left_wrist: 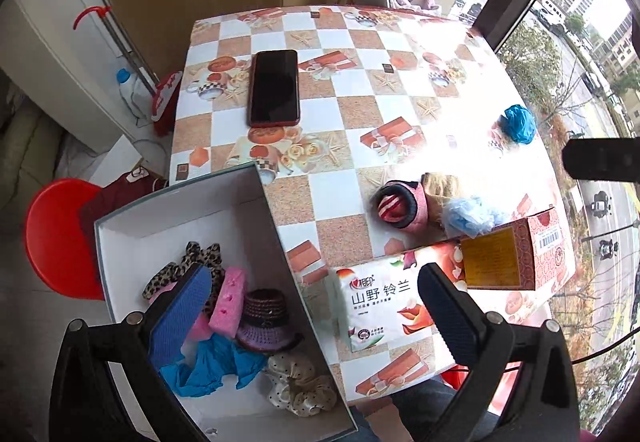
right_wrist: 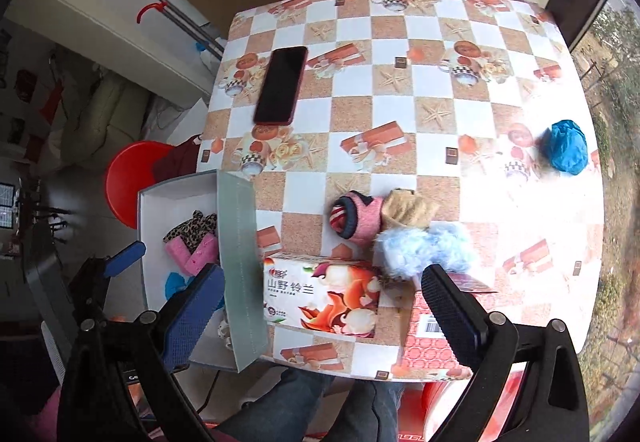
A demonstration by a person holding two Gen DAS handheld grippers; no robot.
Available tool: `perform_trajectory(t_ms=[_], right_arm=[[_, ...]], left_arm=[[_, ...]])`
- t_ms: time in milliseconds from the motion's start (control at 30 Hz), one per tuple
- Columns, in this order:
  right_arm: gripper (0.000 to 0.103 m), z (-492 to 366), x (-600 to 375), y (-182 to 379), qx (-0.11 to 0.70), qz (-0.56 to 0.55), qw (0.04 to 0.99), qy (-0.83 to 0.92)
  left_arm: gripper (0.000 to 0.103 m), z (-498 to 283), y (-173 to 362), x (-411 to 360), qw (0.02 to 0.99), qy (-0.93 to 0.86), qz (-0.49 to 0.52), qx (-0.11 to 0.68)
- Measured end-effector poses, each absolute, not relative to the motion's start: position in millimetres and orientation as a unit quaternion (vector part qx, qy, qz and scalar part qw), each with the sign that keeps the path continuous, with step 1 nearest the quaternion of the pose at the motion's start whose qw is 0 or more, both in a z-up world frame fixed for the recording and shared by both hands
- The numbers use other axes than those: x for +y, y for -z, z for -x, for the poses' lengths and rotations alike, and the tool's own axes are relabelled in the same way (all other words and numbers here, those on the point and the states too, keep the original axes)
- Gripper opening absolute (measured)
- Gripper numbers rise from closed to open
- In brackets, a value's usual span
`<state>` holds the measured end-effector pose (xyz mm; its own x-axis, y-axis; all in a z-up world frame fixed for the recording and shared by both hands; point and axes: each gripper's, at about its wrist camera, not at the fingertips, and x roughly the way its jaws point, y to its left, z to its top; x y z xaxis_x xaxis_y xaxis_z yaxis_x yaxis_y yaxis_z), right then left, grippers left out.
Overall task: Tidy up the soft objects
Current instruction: 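Grasp the pink knit slipper with the left gripper while the right gripper grasps the light-blue fluffy item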
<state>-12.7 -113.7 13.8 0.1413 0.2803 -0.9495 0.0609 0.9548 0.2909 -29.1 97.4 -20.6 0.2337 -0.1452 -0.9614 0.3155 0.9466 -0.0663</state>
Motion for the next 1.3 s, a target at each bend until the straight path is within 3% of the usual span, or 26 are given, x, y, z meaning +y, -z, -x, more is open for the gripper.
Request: perform_trajectory(t_ms=[133,333,533,733,1000,1100,1300], right_arm=[[0.102,0.2,-178.6,8.1,0.670,-0.142,0.728,-0.031],[0.102,-12.3,-229.3,94.9,0.736,-0.165,0.656,-0.029],[0.102,-29.8,-222.7,177.5,0.789,-0.178,0.581,-0.088],[0.102,-38.8,-190.8,229.0,0.830,-0.124,0.522,-0.149],[0.102,-17.9,-229.6,236.3,0.833,-0.048,0.547,-0.068],[0.102,-3.6,-277.0,231.5,0.822,-0.005,0.569,0.020],[0.102,17.8,-327.5,193.5,0.762,-0.224,0.607,-0.030]], left_arm=[[0.103,1.5,54.1,45.9,0.750,0.175,-0.106,0.629],[0.103,-23.7,117.0,-3.2,0.701,0.171,-0.173,0.670],[0.103,-37.6,162.5,-25.0,0.661,0.172,-0.197,0.704],[0.103,-42.1,195.7,-39.4,0.635,0.162,-0.219,0.723],[0.103,-60.2,198.6,-44.4,0.674,0.099,-0.306,0.665],[0.103,-73.7,185.4,-31.3,0.687,0.086,-0.273,0.668],[0.103,-91.3,169.5,-14.3,0.692,0.103,-0.148,0.699]])
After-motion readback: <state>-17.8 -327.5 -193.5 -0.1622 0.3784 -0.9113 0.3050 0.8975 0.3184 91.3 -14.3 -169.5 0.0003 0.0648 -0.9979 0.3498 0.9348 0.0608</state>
